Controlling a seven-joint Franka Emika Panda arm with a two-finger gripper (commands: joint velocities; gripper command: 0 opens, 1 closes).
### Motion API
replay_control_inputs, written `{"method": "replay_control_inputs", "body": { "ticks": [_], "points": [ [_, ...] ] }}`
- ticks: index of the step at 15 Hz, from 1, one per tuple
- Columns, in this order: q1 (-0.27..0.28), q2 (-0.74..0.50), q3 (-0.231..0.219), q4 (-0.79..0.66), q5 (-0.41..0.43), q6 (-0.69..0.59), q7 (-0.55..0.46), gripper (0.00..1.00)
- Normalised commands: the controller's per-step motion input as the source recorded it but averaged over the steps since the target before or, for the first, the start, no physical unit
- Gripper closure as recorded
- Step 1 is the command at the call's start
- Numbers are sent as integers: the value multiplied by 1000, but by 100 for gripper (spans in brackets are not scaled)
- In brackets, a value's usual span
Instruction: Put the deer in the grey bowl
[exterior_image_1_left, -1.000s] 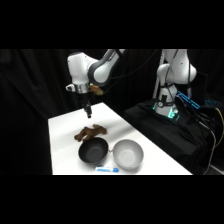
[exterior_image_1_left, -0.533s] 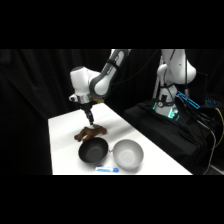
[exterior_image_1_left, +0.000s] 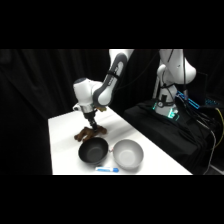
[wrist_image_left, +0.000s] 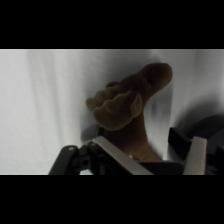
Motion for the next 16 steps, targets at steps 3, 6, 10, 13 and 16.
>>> {"method": "replay_control_inputs", "body": {
  "ticks": [3, 6, 10, 13, 16],
  "points": [
    [-82, 140, 82, 0, 89, 222, -204, 0],
    [-89, 132, 85, 9, 69, 196, -196, 0],
    [-76, 8, 69, -18, 30, 150, -168, 43],
    [-45, -138, 27, -79, -25, 97, -141, 68],
    [9, -252, -31, -127, -87, 54, -97, 92]
  ]
}}
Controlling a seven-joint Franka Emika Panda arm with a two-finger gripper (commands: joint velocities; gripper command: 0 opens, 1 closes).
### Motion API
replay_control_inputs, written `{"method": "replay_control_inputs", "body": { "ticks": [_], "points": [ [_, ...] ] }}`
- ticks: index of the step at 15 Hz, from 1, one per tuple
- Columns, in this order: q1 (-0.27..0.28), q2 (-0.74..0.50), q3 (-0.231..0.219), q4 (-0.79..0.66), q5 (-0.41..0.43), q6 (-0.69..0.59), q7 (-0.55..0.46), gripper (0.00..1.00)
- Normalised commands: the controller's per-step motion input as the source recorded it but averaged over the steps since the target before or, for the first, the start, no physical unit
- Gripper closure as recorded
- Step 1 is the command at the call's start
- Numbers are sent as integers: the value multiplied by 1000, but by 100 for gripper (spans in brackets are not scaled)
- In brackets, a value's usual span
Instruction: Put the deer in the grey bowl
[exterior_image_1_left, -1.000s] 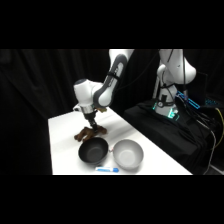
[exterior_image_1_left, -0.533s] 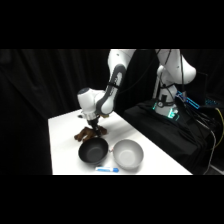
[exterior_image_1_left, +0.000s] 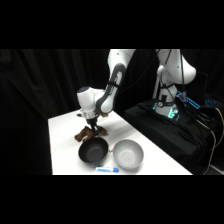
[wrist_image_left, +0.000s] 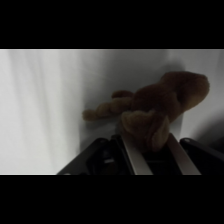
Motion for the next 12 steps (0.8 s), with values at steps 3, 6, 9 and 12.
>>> {"method": "replay_control_inputs", "body": {
  "ticks": [3, 6, 9, 12],
  "points": [
    [61, -340, -70, -130, -122, -38, -49, 97],
    [102, -452, -98, -168, -126, -178, 24, 93],
    [155, -599, -121, -317, -164, -224, 108, 93],
    [209, -704, -98, -532, -219, -135, 190, 92]
  ]
}}
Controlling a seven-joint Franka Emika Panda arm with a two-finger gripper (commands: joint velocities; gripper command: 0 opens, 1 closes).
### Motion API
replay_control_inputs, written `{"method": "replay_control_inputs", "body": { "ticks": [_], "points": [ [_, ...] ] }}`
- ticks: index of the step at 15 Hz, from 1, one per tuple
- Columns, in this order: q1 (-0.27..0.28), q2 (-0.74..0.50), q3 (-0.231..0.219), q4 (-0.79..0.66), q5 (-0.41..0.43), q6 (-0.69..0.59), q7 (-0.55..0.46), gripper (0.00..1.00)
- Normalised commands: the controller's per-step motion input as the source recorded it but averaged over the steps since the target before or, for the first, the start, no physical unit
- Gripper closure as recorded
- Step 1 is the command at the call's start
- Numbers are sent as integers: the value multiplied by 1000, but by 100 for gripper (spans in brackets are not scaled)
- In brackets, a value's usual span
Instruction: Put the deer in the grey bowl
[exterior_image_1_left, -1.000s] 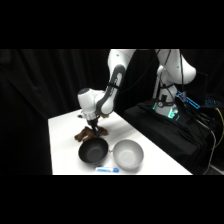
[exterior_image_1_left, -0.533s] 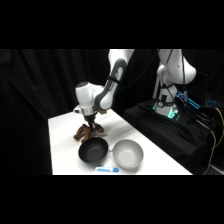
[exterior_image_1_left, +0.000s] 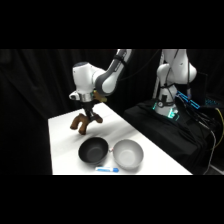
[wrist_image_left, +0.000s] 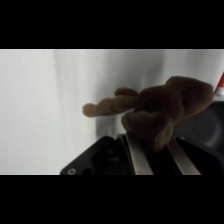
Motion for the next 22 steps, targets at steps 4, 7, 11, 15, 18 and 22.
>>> {"method": "replay_control_inputs", "body": {
  "ticks": [4, 7, 11, 15, 18, 22],
  "points": [
    [221, -703, -15, -591, -211, -81, 238, 93],
    [176, -589, 87, -482, -122, -83, 203, 93],
    [155, -401, 137, -377, -68, -38, 199, 93],
    [151, -253, 153, -284, -35, 16, 197, 93],
    [127, -113, 127, -182, -22, 91, 165, 93],
    [66, 84, 60, -62, -62, 212, 120, 93]
  ]
}}
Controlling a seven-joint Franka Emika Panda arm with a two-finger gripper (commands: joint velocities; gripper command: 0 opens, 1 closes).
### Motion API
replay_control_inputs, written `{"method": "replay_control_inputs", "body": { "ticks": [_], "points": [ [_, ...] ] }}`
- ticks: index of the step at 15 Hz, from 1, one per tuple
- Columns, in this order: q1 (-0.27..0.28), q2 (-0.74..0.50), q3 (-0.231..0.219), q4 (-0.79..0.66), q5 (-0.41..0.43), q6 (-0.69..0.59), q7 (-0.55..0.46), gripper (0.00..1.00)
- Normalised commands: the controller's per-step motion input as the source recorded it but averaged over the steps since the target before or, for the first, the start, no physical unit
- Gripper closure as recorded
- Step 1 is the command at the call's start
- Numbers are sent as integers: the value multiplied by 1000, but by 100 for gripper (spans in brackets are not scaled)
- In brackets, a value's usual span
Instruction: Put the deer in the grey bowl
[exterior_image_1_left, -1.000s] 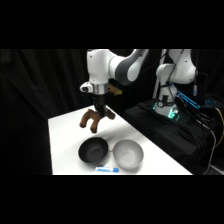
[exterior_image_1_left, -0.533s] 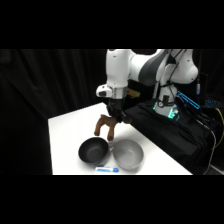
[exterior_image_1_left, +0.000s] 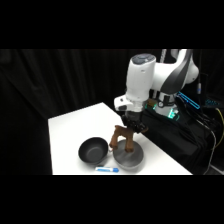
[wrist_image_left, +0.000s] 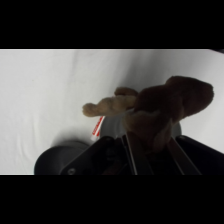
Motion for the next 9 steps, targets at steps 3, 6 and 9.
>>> {"method": "replay_control_inputs", "body": {
  "ticks": [3, 6, 9],
  "points": [
    [22, 263, -8, 28, -93, 322, 70, 93],
    [20, 309, -49, 90, -90, 274, 41, 93],
    [43, 255, -78, 131, -102, 175, 38, 54]
  ]
}}
